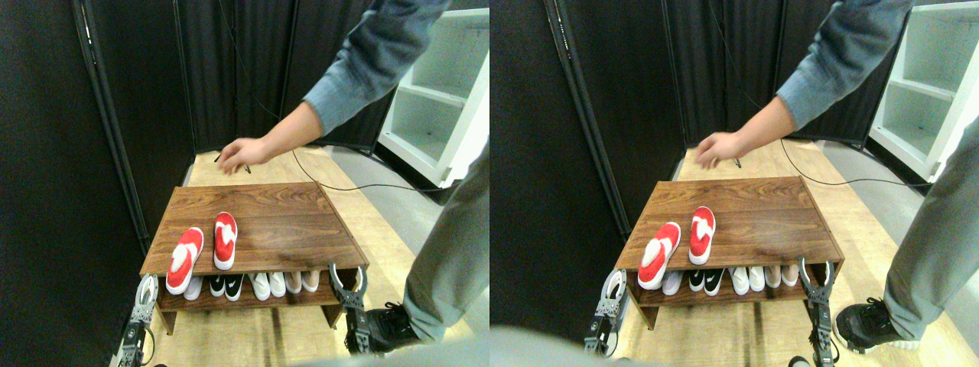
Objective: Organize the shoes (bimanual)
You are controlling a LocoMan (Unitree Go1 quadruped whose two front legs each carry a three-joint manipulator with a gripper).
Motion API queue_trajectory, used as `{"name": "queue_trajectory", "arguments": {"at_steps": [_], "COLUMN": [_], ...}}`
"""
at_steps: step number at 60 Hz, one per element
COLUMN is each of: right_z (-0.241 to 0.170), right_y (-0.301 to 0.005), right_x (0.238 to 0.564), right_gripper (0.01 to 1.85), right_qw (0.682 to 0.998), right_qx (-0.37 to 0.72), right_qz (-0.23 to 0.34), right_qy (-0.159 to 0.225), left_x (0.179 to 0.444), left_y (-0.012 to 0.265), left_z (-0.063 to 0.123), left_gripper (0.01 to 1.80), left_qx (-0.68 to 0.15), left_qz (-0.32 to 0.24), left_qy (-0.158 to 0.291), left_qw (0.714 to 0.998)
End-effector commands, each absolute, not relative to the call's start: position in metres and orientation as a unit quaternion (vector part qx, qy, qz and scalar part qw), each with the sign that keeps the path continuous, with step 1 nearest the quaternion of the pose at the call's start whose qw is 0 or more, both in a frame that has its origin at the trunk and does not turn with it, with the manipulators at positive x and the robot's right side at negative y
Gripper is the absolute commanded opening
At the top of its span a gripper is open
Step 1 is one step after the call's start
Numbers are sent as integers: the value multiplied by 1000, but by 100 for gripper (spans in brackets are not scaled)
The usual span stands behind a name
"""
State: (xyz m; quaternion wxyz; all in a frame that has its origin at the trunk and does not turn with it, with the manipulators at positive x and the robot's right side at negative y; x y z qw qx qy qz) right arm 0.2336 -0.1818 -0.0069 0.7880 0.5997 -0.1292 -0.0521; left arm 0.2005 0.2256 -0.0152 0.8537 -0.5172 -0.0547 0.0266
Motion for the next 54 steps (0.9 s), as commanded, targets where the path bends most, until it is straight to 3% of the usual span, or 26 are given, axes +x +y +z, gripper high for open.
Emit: {"name": "queue_trajectory", "arguments": {"at_steps": [1,8,10,11,14,15,20,26,27,33,42,54], "right_z": [2,2,2,2,3,3,3,3,3,3,3,2], "right_y": [-179,-179,-178,-178,-177,-177,-176,-175,-174,-173,-173,-174], "right_x": [233,233,234,234,233,233,234,234,235,235,235,235], "right_gripper": [43,42,43,43,43,43,42,40,41,42,44,44], "right_qw": [789,794,796,796,792,792,792,793,795,792,793,799], "right_qx": [597,591,588,588,593,593,594,593,589,595,594,585], "right_qz": [-31,-31,-29,-29,-32,-32,-28,-27,-27,-24,-24,-28], "right_qy": [-140,-140,-140,-140,-139,-139,-138,-139,-139,-137,-136,-141], "left_x": [197,186,183,183,177,177,174,175,176,179,188,200], "left_y": [225,219,218,218,210,210,201,195,192,187,186,194], "left_z": [-6,-3,-2,-2,1,1,2,2,1,-2,-14,-31], "left_gripper": [1,1,23,23,82,82,115,129,141,172,180,180], "left_qx": [-508,-543,-551,-551,-553,-553,-552,-562,-570,-571,-561,-588], "left_qz": [10,30,30,30,36,36,29,31,33,31,31,38], "left_qy": [-74,-73,-62,-62,-58,-58,-53,-48,-39,17,31,40], "left_qw": [858,836,831,831,830,830,831,825,820,820,826,807]}}
